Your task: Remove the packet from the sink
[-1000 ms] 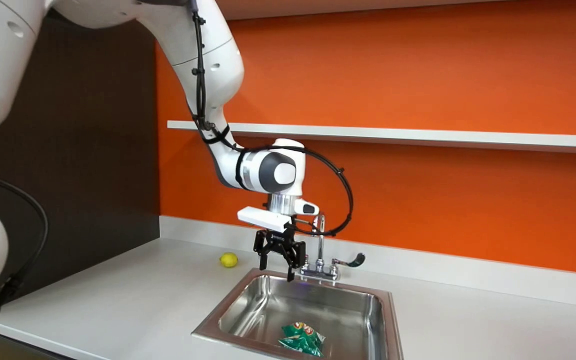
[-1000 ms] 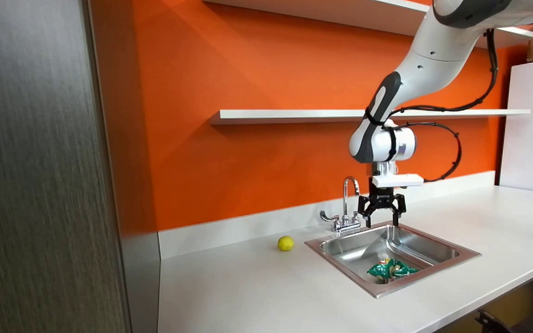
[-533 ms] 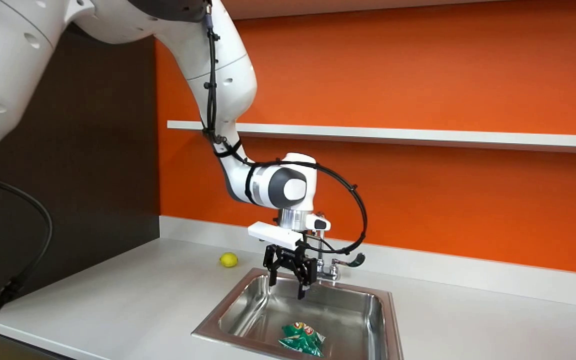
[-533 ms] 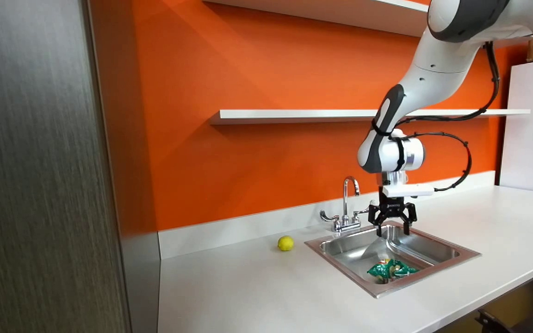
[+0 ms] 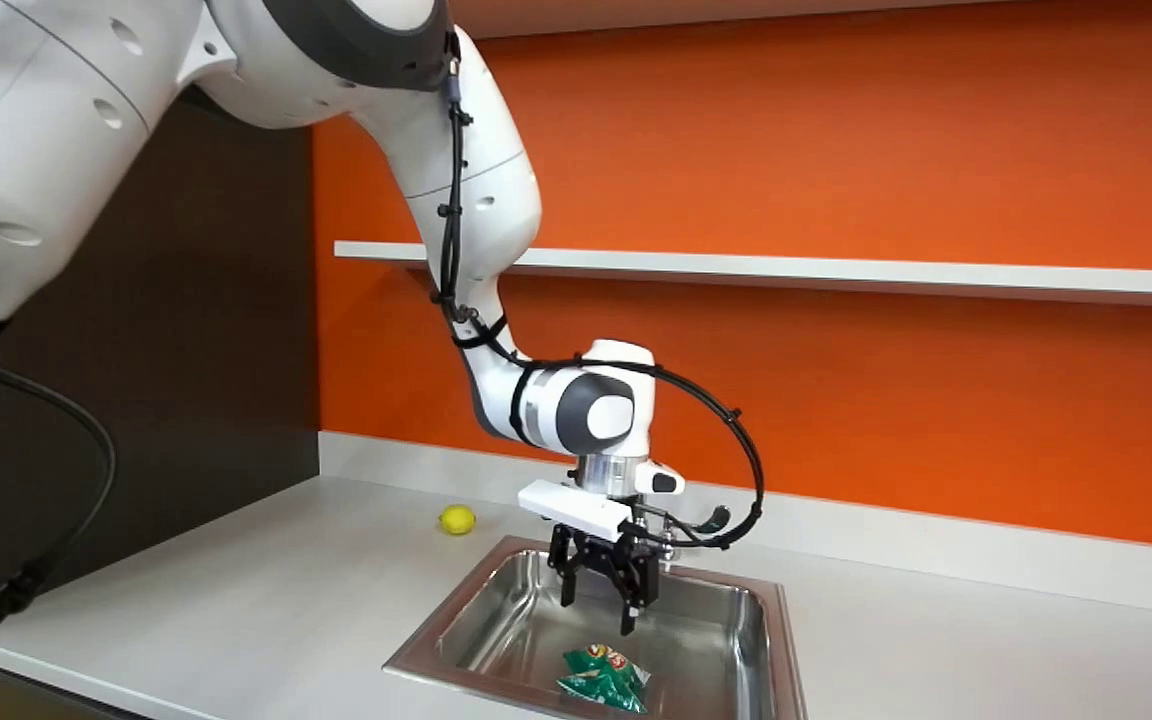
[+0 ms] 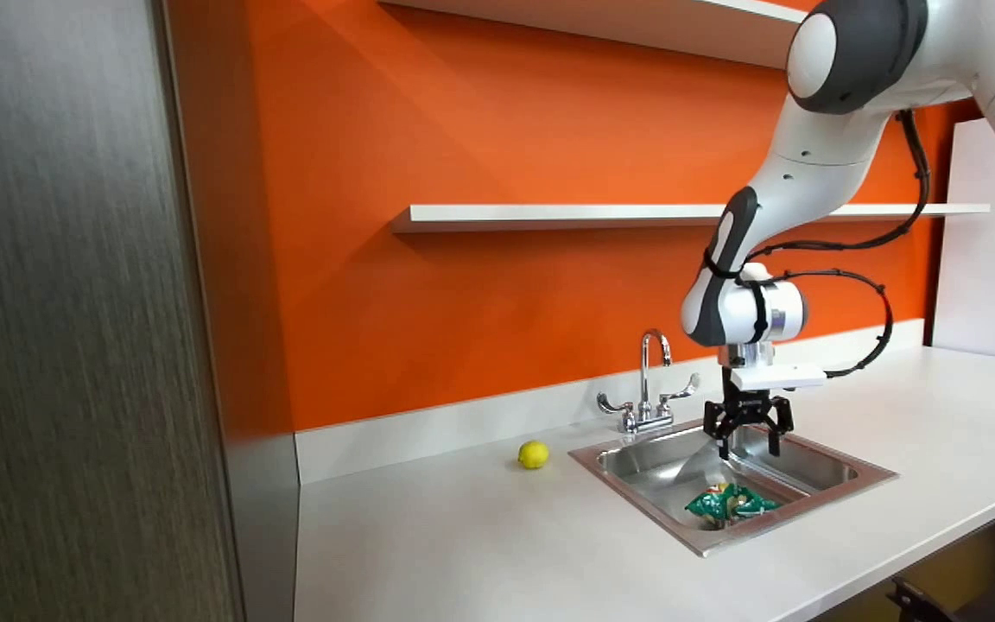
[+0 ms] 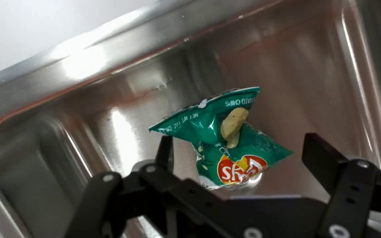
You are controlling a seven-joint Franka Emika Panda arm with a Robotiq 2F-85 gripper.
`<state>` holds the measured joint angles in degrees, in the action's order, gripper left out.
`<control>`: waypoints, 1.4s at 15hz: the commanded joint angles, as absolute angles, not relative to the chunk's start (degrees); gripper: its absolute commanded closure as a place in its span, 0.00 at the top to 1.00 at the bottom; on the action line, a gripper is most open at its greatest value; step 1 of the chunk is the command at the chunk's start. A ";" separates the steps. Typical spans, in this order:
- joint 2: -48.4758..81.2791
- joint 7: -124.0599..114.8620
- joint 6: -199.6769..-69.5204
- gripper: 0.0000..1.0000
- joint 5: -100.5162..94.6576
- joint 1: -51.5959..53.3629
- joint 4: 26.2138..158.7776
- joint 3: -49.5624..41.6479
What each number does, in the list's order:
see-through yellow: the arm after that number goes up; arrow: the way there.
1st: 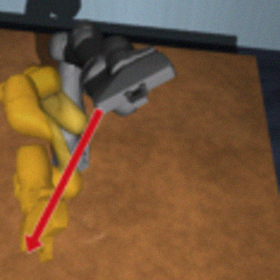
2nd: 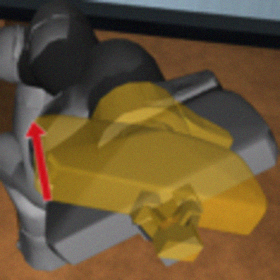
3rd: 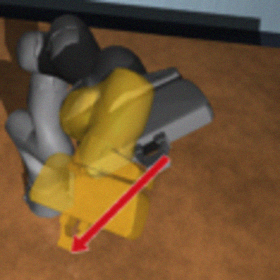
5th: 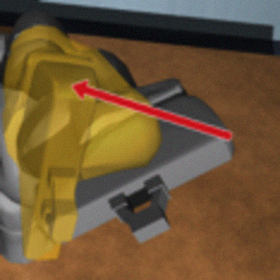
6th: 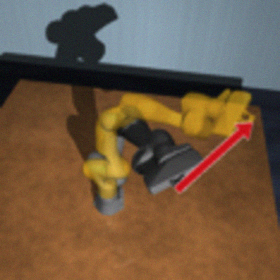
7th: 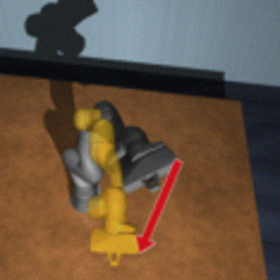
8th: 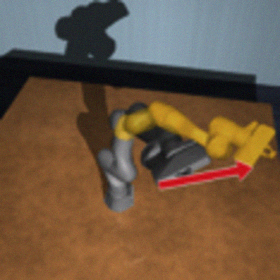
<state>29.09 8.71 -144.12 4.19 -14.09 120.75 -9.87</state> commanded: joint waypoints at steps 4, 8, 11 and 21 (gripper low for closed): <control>37.53 10.58 -145.00 1.00 3.23 -15.69 112.50 -8.23; 41.94 10.49 -144.40 1.00 2.71 -15.44 107.95 -7.94; 43.76 10.62 -144.15 1.00 2.17 -15.14 105.91 -7.65; 46.41 10.52 -143.90 1.00 -0.20 -14.16 104.94 -6.86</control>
